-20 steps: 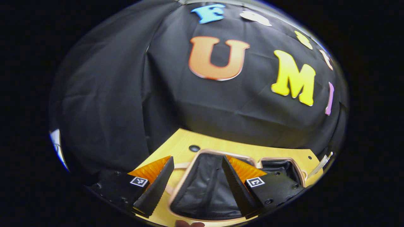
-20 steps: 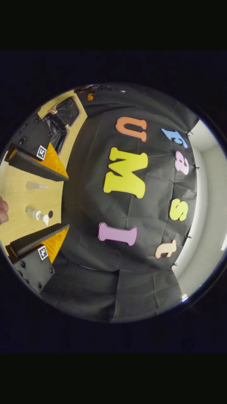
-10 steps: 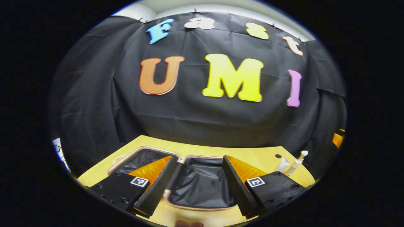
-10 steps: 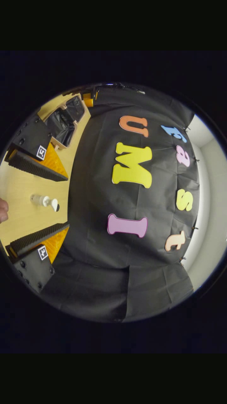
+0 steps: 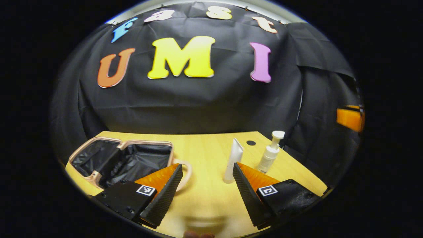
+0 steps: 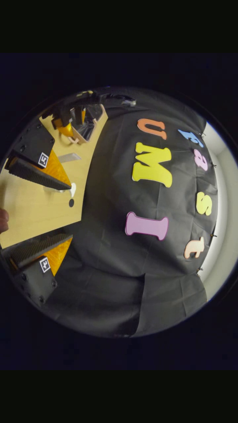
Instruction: First open the suitcase, pack the skin care products into it, and then close the suitcase.
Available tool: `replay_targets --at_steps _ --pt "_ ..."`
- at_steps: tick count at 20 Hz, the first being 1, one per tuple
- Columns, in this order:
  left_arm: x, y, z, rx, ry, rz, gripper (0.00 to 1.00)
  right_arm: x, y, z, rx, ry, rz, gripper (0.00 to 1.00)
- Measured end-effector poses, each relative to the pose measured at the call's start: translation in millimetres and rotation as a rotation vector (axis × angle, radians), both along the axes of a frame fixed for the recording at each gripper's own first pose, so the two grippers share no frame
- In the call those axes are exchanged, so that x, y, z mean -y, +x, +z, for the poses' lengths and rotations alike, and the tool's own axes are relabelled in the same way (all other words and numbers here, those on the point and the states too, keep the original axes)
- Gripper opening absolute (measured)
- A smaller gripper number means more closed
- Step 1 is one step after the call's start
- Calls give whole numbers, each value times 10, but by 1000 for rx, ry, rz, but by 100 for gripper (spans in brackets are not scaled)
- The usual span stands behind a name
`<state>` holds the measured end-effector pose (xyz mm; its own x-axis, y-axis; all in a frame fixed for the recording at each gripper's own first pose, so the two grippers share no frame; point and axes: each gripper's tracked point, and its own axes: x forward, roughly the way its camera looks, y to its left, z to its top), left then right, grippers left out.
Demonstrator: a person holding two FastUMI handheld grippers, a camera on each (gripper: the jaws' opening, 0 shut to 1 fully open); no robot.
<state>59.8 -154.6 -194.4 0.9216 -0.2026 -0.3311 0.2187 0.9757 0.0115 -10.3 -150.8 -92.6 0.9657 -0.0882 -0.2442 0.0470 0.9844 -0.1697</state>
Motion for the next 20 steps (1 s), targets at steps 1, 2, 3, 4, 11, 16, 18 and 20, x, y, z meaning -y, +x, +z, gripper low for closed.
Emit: replay_targets --at_steps 1,2,3,4,11,16,18,20 --pt "101 79 -181 -24 6 -11 98 88 -20 -45 -15 -6 -6 79" --pt "190 154 -322 -43 11 -23 97 182 -42 -68 -31 -15 -17 79" --pt "294 253 -460 -55 9 -35 98 266 -73 -72 -42 -16 -29 79" --pt "347 337 -558 -67 13 -37 98 341 -83 -23 -37 -6 -40 79" --pt "513 814 -1052 -143 45 -54 94 514 -84 -81 -53 -11 -77 79" --pt "548 942 -1112 -173 35 -70 71 387 -36 -205 -79 -7 -37 79" --pt "542 984 -1100 -161 57 -78 63 350 9 -289 -92 -15 -20 79" --pt "541 930 -1101 -185 51 -89 48 285 62 -396 -105 -5 6 79"
